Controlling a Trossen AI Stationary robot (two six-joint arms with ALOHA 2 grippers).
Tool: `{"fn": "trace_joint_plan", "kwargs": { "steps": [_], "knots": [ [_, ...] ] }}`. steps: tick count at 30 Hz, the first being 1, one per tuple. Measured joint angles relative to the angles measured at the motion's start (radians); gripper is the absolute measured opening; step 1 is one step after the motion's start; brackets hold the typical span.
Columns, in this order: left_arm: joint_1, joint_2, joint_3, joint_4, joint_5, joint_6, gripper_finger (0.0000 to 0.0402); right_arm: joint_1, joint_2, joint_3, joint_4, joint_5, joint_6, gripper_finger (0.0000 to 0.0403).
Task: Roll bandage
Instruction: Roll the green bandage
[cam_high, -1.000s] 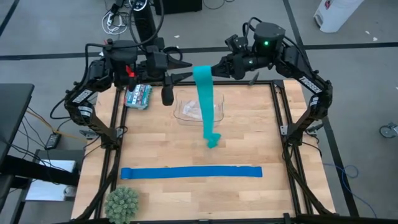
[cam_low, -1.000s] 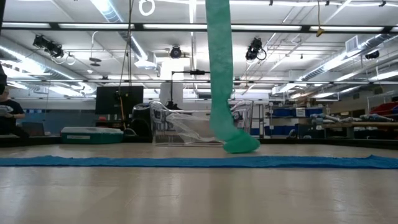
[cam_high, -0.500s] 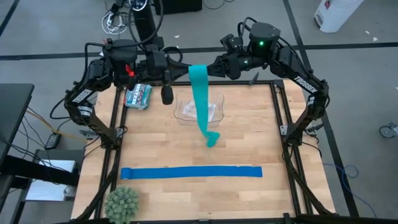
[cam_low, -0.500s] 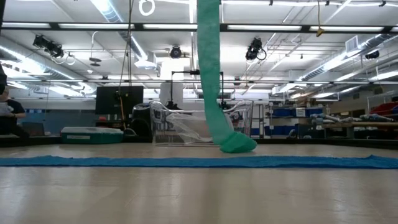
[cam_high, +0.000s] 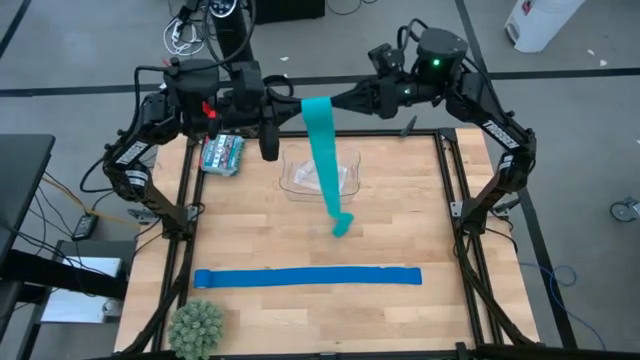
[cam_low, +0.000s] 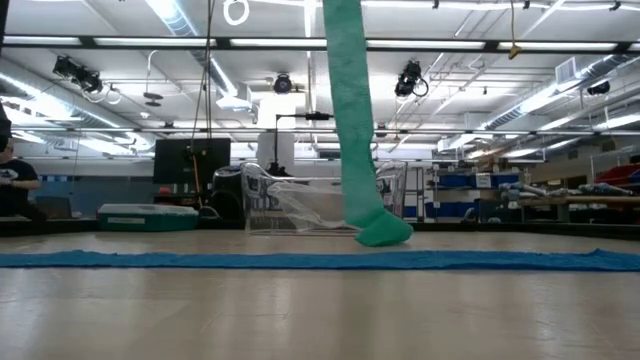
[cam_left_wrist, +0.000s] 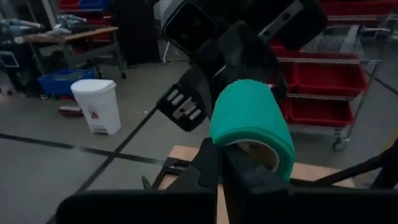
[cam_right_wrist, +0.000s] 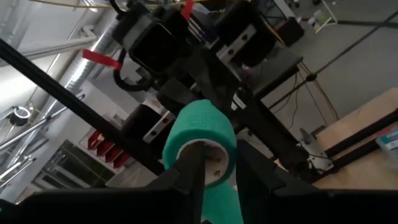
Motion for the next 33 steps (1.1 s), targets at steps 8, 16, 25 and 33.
{"fn": "trace_joint_plan", "kwargs": {
  "steps": [8,16,25,33],
  "knots": [
    [0.026,0.000,0.000,0.004,0.050,-0.129,0.0006,0.000,-0.039,0.001,-0.036,0.004,-0.039,0.0079],
    [0.056,-0.007,0.000,0.021,0.098,-0.203,0.0006,0.057,-0.059,0.001,-0.067,0.022,-0.177,0.0079],
    [0.056,-0.008,0.000,0.030,0.099,-0.205,0.0006,0.138,-0.041,0.000,-0.130,0.160,-0.320,0.0079],
    [0.056,-0.008,0.000,0.029,0.099,-0.253,0.0006,0.168,-0.025,-0.001,-0.192,0.261,-0.454,0.0079]
  ]
}}
